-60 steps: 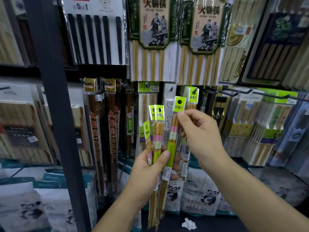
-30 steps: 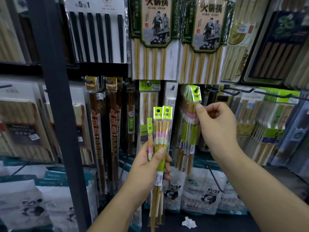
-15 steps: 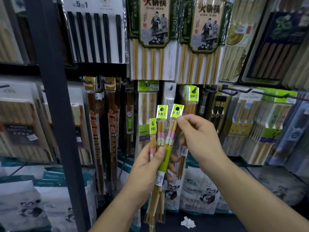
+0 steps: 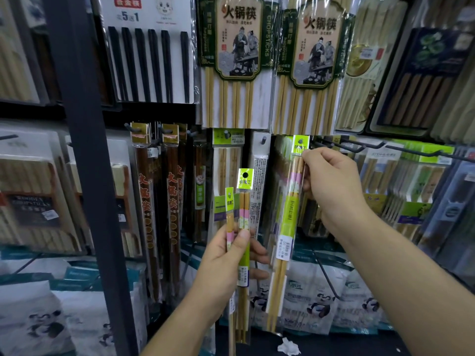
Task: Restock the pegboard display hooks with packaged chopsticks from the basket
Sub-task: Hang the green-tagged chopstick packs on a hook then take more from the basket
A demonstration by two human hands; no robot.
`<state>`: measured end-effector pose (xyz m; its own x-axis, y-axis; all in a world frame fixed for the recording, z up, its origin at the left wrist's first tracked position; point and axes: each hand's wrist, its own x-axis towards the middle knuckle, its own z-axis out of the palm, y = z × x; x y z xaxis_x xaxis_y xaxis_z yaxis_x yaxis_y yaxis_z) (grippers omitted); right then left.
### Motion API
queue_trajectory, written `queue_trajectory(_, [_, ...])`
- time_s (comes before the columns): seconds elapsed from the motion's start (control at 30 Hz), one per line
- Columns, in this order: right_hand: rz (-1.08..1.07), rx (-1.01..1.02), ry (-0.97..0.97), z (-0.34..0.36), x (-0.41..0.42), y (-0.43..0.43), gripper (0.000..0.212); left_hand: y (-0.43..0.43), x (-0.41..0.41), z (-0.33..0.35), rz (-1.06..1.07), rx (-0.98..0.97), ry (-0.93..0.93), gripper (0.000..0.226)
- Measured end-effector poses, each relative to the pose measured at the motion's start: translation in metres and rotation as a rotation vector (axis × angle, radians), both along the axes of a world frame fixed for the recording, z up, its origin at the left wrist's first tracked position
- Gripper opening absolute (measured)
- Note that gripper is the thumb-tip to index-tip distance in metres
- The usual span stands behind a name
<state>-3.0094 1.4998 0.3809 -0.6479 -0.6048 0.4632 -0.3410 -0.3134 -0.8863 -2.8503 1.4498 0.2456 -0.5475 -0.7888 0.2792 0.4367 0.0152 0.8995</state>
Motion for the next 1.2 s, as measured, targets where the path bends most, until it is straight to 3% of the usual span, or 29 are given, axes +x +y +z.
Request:
queue_trajectory(0.23, [-0.017,0.065,0.023,-0.007,-0.008,-0.004,0.029,-0.003,-0.002,-0.002,0.009,0.002,0.008,0.037])
queue_trajectory(0.33, [-0.061,0.078,0.056,-0.012,-0.01,-0.004,0.035,-0.004,-0.002,-0.002,0.027,0.044,0.028,0.022])
queue_trajectory(0.43, [-0.116,0.066,0.086,-0.019,-0.011,-0.004,0.038,-0.004,-0.001,-0.002,0.032,0.071,0.039,0.031])
queue_trajectory(0.6, [-0.158,0.049,0.092,-0.031,-0.01,0.002,0.028,-0.005,-0.002,-0.002,0.034,0.06,0.007,0.024])
queue_trajectory(0.87, [0.134,0.145,0.274,-0.048,0.028,0.009,0.018,0.0,-0.007,-0.004,-0.031,0.035,-0.018,0.025])
queue_trajectory(1.07, [0.19,0.047,0.124,-0.041,0.029,0.009,0.027,-0.001,-0.008,-0.004,-0.043,-0.006,-0.033,0.04])
queue_trajectory(1.2, [0.101,-0.025,0.076,-0.023,0.018,0.008,0.034,-0.004,-0.007,-0.004,0.035,-0.061,-0.072,0.035])
